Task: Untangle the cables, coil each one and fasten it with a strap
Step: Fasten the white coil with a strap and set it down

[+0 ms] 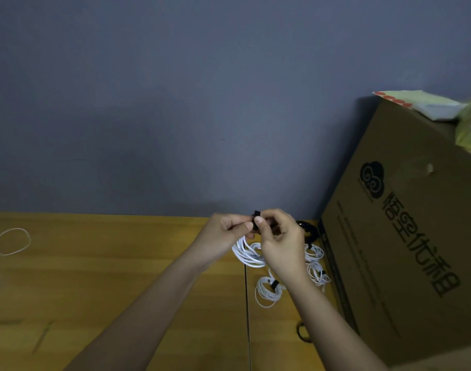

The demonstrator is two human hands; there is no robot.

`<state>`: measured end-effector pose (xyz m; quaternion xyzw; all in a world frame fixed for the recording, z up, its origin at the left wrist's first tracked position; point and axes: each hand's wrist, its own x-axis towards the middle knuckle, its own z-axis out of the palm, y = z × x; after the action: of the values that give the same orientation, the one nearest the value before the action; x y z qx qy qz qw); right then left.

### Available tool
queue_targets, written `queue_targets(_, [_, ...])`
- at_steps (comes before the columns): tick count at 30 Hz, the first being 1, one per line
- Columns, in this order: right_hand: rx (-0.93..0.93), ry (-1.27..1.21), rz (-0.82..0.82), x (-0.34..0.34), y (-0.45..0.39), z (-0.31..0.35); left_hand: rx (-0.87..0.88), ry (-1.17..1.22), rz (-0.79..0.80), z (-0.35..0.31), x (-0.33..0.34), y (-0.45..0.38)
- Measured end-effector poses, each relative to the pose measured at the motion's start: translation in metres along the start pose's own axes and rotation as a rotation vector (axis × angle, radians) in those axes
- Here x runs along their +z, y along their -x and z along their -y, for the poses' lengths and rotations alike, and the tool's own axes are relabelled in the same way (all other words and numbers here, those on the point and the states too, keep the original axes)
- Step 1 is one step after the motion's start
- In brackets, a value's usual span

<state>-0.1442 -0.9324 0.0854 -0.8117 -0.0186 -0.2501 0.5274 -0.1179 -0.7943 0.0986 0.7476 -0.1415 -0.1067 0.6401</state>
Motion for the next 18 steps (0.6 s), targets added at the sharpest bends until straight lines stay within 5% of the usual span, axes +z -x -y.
queue_targets(7, [0.098,-0.100,0.057,-0.007,-0.002,0.004,0.027,-0.056,-0.045,0.002,0.003,0.004])
queue_targets(18, [-0.149,0.208,0.348,-0.035,-0.012,0.004,0.056,-0.165,-0.115,-0.010,0.003,-0.002])
